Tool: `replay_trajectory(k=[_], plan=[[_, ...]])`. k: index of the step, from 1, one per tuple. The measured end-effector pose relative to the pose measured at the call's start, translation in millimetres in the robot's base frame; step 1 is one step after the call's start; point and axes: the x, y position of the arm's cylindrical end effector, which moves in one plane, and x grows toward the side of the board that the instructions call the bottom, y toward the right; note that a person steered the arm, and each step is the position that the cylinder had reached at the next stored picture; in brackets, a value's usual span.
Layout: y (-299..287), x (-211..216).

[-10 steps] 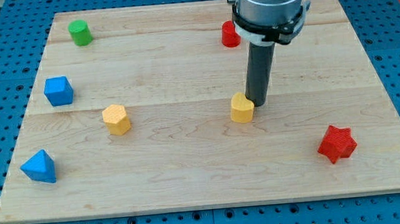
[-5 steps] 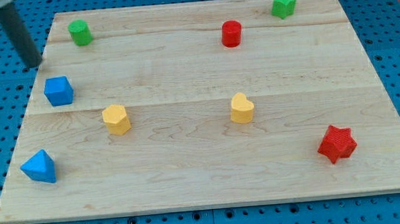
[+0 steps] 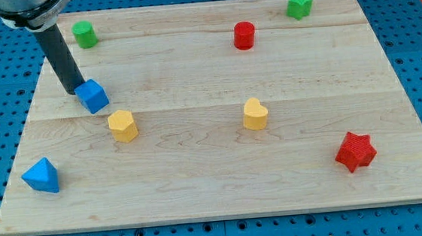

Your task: Push the blue cube slightly right

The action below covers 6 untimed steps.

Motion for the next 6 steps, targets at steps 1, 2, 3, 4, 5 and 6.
replay_trajectory(k=[1, 2, 3, 4, 5, 6], plan=[[-16.5, 31.0], [-14.2, 57.9], [2.6, 14.4], [32.3, -2.2], [33.1, 11.7], [32.2, 33.7]])
